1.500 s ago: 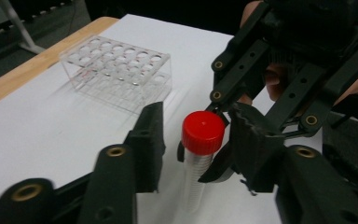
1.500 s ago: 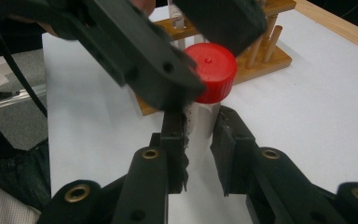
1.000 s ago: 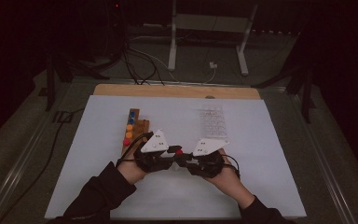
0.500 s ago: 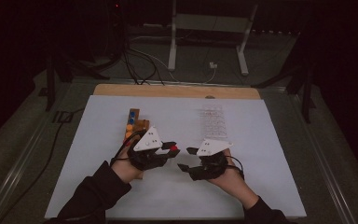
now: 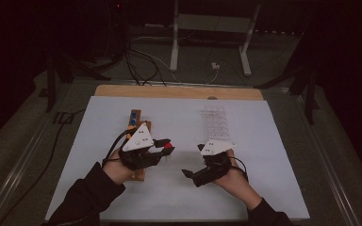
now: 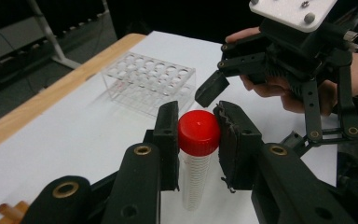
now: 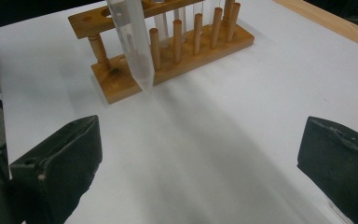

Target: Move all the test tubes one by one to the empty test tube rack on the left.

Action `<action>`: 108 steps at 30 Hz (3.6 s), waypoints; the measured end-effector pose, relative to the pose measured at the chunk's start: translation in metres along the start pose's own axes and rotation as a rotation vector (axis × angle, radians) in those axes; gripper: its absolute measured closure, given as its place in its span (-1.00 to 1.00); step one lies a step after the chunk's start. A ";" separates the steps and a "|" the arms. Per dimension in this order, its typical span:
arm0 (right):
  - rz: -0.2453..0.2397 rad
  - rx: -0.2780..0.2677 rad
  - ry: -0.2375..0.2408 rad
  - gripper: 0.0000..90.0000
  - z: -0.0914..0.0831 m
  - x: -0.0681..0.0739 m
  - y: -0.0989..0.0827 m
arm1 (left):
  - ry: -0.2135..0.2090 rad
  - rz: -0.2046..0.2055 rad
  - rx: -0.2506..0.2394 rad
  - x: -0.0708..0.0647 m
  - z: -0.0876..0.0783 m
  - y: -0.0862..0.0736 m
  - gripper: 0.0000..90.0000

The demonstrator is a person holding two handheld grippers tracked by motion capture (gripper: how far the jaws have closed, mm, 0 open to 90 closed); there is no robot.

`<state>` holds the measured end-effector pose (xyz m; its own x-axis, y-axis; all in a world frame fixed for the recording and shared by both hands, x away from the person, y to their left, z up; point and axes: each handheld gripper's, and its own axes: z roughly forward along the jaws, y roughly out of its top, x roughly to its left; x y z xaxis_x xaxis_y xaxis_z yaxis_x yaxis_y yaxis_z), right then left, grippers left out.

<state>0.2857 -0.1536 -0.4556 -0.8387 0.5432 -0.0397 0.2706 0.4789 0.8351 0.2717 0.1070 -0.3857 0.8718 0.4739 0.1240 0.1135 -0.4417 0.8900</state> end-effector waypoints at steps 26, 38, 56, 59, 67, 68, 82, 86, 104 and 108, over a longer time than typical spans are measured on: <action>-0.031 -0.019 0.003 -1.00 -0.004 0.004 0.003 | 0.170 -0.010 -0.009 0.013 -0.075 -0.010 0.59; -0.025 -0.023 0.001 -1.00 -0.006 0.003 0.003 | 0.240 -0.060 0.011 0.030 -0.085 -0.034 0.60; -0.027 -0.018 0.000 -1.00 -0.005 0.002 0.002 | 0.235 -0.144 0.047 0.039 -0.060 -0.079 0.59; -0.027 -0.019 -0.001 -1.00 -0.005 0.001 0.002 | 0.233 -0.151 0.061 0.039 -0.056 -0.084 0.59; -0.022 -0.021 0.002 -1.00 -0.005 0.001 0.002 | 0.230 -0.145 0.104 0.038 -0.047 -0.096 0.59; -0.022 -0.022 0.001 -1.00 -0.005 0.001 0.002 | 0.228 -0.150 0.099 0.039 -0.047 -0.097 0.59; -0.020 -0.033 0.007 -1.00 -0.008 -0.001 0.002 | 0.189 -0.155 0.089 0.028 -0.052 -0.085 -0.63; -0.037 -0.032 -0.003 -1.00 -0.009 0.000 0.000 | 0.110 -0.152 0.051 0.026 -0.056 -0.085 -0.94; 0.013 0.005 -0.020 -1.00 -0.028 -0.014 -0.050 | 0.027 -0.142 0.139 0.021 -0.052 -0.141 -0.99; 0.024 0.028 -0.061 -1.00 -0.033 -0.019 -0.063 | 0.018 -0.154 0.163 0.024 -0.047 -0.152 -0.99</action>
<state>0.2688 -0.2171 -0.4892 -0.8015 0.5956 -0.0539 0.3045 0.4840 0.8204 0.2524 0.2216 -0.4975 0.8295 0.5585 0.0010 0.3217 -0.4793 0.8166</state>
